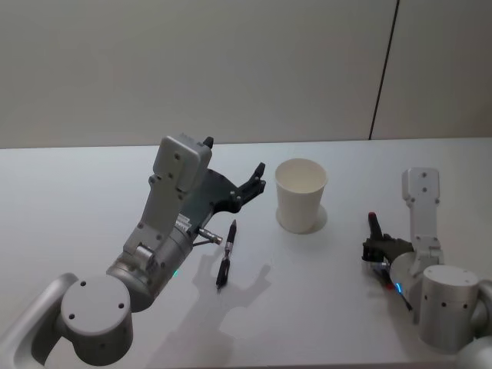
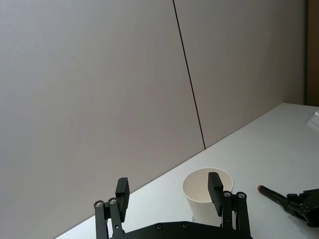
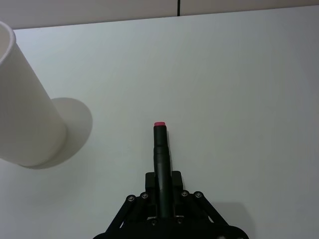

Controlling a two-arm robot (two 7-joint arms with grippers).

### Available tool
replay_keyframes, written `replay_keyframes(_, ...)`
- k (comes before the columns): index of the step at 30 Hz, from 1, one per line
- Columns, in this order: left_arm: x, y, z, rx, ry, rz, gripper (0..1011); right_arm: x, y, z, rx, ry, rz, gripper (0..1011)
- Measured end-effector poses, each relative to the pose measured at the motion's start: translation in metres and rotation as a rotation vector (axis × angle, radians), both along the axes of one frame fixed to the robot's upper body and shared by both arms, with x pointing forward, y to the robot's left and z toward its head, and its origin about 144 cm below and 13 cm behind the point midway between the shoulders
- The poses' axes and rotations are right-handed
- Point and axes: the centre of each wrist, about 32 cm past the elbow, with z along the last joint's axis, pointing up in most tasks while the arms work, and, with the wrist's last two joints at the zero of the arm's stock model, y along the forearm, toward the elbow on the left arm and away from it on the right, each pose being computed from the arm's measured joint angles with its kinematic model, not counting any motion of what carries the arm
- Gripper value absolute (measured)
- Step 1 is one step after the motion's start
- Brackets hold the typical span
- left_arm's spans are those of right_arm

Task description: Place the pen into the pen holder.

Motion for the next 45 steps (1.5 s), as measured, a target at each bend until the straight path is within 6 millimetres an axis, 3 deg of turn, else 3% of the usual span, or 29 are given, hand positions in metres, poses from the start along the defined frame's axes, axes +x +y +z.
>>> replay_keyframes(21,0.0,0.0,0.0,0.0,0.0,0.0,1004,-0.006,-0.003,0.01,0.049,-0.172,0.071,172)
replay_keyframes(45,0.0,0.0,0.0,0.0,0.0,0.0,1004,-0.014,-0.013,0.03,0.095,-0.54,0.204,172)
